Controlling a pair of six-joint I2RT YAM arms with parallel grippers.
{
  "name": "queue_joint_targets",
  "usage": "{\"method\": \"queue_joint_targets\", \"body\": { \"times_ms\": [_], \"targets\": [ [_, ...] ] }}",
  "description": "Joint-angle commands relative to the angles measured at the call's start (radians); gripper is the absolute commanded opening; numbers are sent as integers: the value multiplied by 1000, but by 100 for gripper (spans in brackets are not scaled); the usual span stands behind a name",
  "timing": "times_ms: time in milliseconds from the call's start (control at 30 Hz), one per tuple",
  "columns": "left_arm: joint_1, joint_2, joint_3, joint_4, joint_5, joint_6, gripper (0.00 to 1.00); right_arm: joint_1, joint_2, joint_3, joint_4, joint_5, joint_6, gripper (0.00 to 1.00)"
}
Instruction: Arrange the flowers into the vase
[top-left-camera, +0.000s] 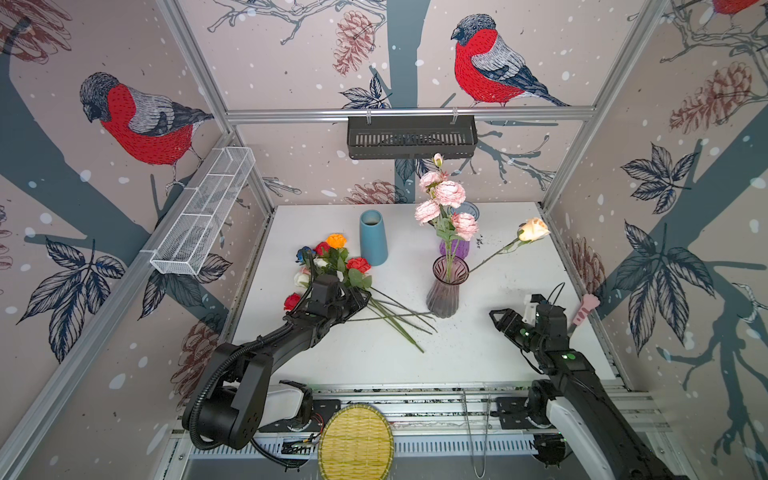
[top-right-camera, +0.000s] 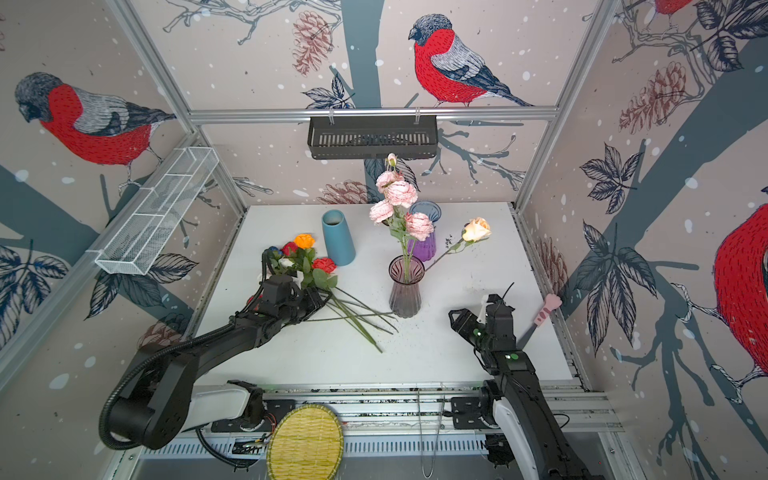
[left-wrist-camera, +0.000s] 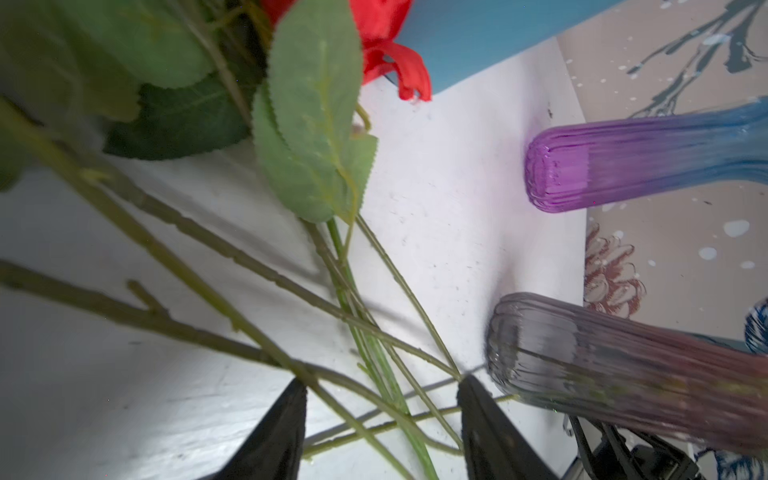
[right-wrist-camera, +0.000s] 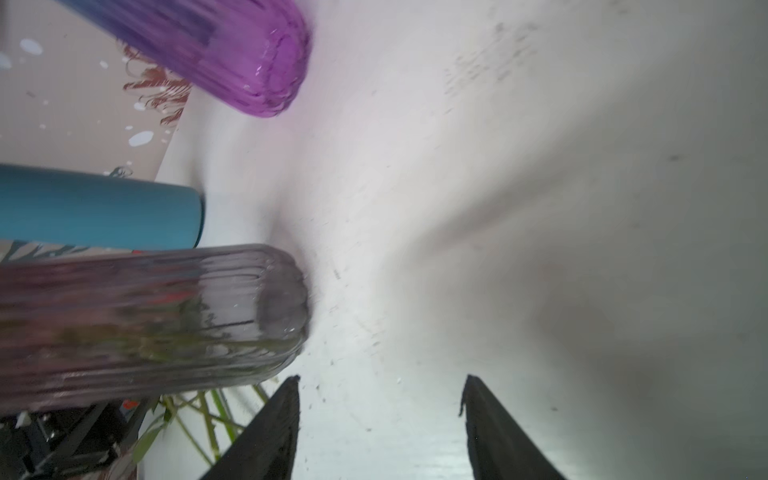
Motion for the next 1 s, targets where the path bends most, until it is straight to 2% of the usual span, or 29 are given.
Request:
{"method": "queue_joint_targets", "body": {
  "times_ms": [0, 133, 233, 367, 433, 500, 567, 600, 633, 700, 733, 800, 867, 967],
  "targets": [
    [2, -86, -43, 18, 88, 70, 59, 134, -20, 71, -94, 150, 40, 64],
    [3, -268, -111, -31, 58, 55, 60, 369, 24, 149, -114, 296, 76, 64],
    [4, -439, -191, -11, 23, 9, 58, 644, 123, 192, -69, 414, 86, 64],
    [6, -757, -321, 31, -69, -48, 59, 1066, 343, 335, -73, 687, 105, 65],
    [5, -920, -367, 9, -107, -77, 65, 1204, 480, 419, -67, 741, 102, 65],
    [8, -1055, -392, -38, -137, -97, 69, 1287, 637, 525, -47, 731, 52, 64],
    [7, -1144, -402, -88, -163, -113, 70, 1292, 793, 646, -86, 683, 16, 63],
    [7, -1183, -407, -110, -173, -122, 70, 1277, 865, 723, -114, 653, -15, 59],
    [7, -1214, -408, -136, -182, -128, 70, 1257, 922, 790, -140, 618, -47, 52],
    [8, -1231, -398, -172, -198, -126, 70, 1170, 1045, 932, -187, 458, -127, 33],
    [7, -1221, -394, -167, -200, -121, 70, 1131, 1091, 984, -204, 392, -152, 31],
    [7, -1215, -397, -148, -218, -120, 71, 1066, 1175, 1071, -207, 276, -232, 31],
    [7, -1205, -413, -128, -234, -134, 71, 1038, 1240, 1152, -241, 213, -288, 35],
    [7, -1186, -414, -131, -235, -142, 71, 1018, 1325, 1266, -325, 226, -330, 39]
  ]
}}
